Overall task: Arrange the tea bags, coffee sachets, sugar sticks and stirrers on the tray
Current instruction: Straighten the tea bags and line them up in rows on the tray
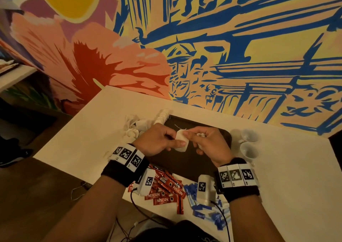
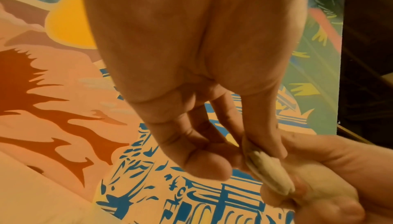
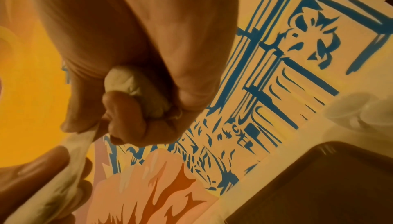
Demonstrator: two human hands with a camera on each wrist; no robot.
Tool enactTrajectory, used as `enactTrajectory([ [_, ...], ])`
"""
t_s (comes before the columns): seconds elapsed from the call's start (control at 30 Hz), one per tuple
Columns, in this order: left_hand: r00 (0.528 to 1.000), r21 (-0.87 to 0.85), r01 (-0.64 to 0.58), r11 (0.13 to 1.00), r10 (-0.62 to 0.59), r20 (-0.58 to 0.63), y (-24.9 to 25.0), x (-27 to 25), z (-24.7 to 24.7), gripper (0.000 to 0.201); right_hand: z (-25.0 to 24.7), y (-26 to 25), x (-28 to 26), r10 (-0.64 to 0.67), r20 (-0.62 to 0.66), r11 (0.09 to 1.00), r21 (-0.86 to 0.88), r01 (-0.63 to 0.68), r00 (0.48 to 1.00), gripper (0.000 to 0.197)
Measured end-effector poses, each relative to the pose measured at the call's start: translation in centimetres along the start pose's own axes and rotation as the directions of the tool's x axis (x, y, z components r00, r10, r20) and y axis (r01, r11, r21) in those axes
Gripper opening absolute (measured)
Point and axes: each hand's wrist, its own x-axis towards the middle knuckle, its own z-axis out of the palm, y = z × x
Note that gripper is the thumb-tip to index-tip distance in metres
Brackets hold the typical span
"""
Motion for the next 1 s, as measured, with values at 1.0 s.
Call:
enactTrajectory([
  [1.0, 0.942, 0.637, 0.202, 0.744, -0.326, 0.082, -19.1, 15.6, -9.8, 0.024, 4.4, 3.6, 11.3, 0.423, -0.100, 0.889, 0.236, -0.392, 0.901, 0.028],
])
